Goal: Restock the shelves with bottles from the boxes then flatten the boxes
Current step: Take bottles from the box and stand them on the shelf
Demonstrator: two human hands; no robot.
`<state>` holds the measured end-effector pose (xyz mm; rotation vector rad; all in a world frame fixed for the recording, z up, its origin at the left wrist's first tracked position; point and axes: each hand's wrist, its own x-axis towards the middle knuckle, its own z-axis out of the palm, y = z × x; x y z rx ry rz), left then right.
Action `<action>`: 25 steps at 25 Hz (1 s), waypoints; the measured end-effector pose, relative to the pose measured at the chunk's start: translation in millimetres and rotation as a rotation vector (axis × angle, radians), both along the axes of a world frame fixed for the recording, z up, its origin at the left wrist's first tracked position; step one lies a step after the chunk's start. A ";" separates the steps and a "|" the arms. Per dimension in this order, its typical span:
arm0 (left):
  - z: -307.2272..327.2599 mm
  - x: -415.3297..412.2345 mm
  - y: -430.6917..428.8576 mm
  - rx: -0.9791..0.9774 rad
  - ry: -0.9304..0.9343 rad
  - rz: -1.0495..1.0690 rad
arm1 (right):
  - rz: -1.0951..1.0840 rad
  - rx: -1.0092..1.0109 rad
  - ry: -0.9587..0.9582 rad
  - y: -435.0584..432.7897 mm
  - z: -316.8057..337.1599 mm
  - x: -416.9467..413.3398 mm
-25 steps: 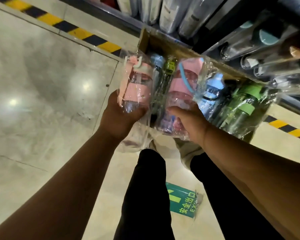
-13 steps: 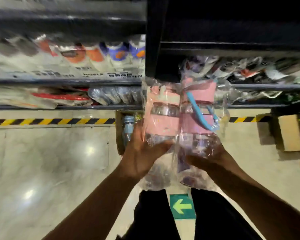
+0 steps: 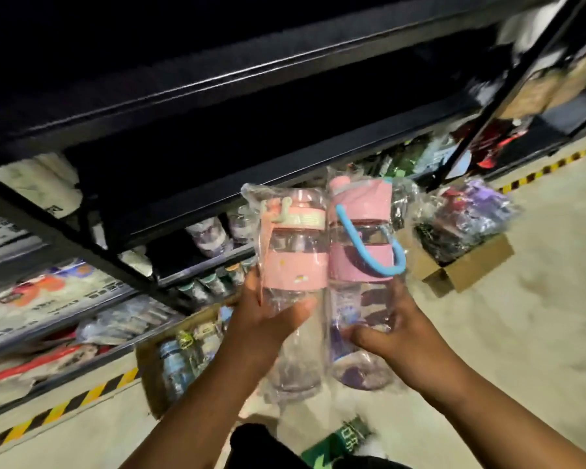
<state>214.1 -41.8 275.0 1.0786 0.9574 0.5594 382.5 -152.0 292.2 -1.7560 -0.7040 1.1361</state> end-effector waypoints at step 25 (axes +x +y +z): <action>247.1 412.7 108.2 0.537 -0.300 -0.255 | -0.113 0.484 -0.417 51.2 238.4 399.8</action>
